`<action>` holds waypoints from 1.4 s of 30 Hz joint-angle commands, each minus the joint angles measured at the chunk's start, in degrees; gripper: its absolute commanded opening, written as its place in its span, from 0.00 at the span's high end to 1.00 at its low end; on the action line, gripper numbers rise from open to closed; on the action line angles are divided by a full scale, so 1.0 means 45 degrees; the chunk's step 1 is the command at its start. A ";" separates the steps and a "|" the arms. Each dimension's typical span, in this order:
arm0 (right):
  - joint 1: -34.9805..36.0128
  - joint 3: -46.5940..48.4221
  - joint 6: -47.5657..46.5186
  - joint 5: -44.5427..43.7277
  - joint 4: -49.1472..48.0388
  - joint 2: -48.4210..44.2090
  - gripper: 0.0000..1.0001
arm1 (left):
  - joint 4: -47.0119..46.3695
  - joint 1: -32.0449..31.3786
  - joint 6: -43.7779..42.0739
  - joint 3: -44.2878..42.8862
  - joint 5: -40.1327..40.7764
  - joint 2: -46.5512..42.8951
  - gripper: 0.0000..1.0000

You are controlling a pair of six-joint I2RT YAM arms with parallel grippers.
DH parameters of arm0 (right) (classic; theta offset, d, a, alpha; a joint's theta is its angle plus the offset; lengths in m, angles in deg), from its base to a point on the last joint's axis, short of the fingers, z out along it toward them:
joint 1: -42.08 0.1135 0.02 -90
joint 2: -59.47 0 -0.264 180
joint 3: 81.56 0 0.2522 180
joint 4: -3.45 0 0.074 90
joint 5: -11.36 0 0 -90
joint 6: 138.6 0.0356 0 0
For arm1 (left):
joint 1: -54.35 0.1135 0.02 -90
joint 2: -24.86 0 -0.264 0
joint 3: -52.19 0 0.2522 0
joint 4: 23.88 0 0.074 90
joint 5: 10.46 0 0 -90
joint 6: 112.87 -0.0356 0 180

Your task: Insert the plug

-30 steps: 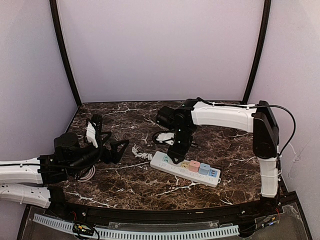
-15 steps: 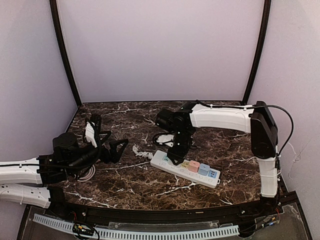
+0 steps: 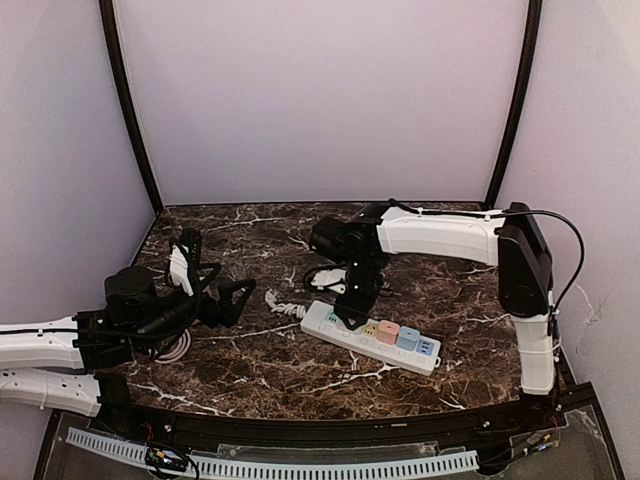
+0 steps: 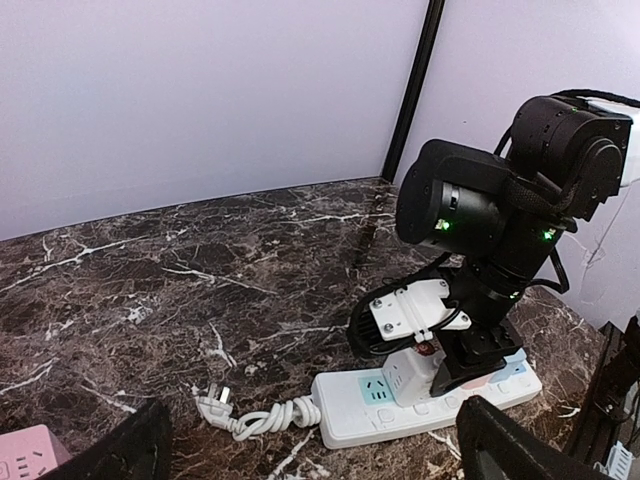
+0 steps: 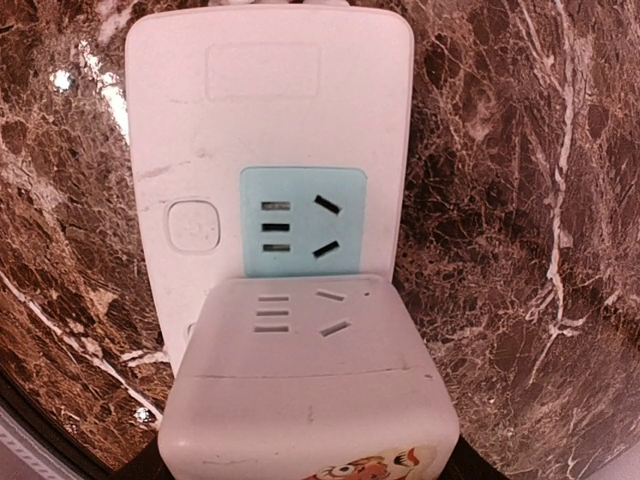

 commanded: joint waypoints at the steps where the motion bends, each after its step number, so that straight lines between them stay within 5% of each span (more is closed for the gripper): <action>1: -0.0079 -0.0080 0.0050 0.0046 -0.0209 0.1072 1.00 | 0.0230 0.0061 -0.0097 0.0261 0.0098 -0.0207 0.01; 18: -0.0304 -0.2104 0.0054 0.1601 -0.1880 0.2202 1.00 | 0.0213 0.0045 -0.0084 0.0301 0.0119 -0.0220 0.01; 28: -0.0344 -0.1407 0.0224 0.1336 -0.1469 0.2426 0.99 | 0.0162 0.0061 -0.0116 0.0301 0.0148 -0.0159 0.01; 42: 0.0091 -0.0853 0.1327 0.0504 -0.1751 -0.0069 0.33 | 0.0241 0.0051 -0.0209 0.0214 0.0222 0.0063 0.01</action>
